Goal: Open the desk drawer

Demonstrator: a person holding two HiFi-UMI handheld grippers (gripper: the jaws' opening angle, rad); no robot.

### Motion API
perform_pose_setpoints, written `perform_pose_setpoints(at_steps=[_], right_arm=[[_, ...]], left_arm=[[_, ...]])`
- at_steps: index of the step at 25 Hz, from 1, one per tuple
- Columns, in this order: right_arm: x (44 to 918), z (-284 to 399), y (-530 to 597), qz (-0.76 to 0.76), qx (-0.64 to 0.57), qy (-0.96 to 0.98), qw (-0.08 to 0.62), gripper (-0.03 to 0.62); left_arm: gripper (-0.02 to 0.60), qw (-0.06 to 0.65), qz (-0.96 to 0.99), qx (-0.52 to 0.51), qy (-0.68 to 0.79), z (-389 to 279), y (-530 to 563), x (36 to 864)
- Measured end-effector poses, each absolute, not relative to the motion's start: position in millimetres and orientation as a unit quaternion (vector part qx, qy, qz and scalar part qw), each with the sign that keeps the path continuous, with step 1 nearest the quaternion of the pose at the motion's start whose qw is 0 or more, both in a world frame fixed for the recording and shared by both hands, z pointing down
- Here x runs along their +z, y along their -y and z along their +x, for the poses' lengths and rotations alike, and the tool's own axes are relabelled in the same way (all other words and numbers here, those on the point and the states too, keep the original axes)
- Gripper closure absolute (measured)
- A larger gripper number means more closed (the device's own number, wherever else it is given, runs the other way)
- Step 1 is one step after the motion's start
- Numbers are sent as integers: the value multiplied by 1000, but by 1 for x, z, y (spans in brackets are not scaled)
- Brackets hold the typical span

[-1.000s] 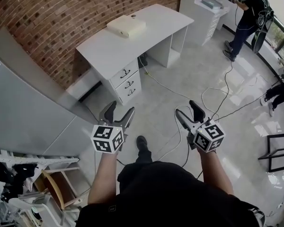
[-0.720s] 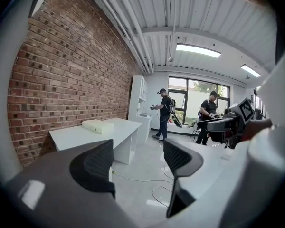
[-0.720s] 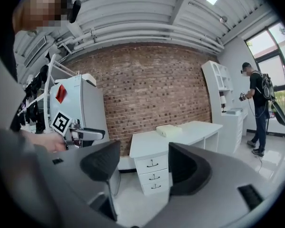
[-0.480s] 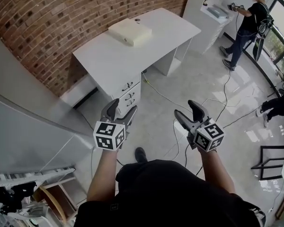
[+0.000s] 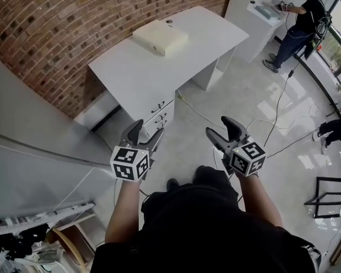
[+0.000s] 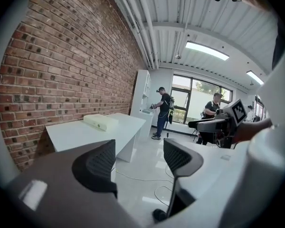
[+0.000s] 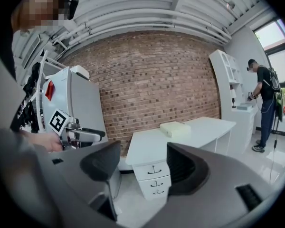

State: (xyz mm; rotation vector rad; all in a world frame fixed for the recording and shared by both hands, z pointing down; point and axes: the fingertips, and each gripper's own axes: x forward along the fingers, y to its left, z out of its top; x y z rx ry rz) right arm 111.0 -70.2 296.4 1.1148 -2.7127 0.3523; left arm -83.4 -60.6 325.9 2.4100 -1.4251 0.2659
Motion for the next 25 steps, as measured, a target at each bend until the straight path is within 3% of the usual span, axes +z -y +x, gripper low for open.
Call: perform_pose_setpoints(at_steps=[11,20,25], right_arm=[[336,86,188,249,144,951,110,307],[352,88,281,96,128,974,160,307],[358,74,287,44,117,978,168,307]], left_arm=[[261,197,786,100,577,-83,147,352],[261,223,745,107,620,-13,234,349],[261,239,722,119,639,-9,232,362]])
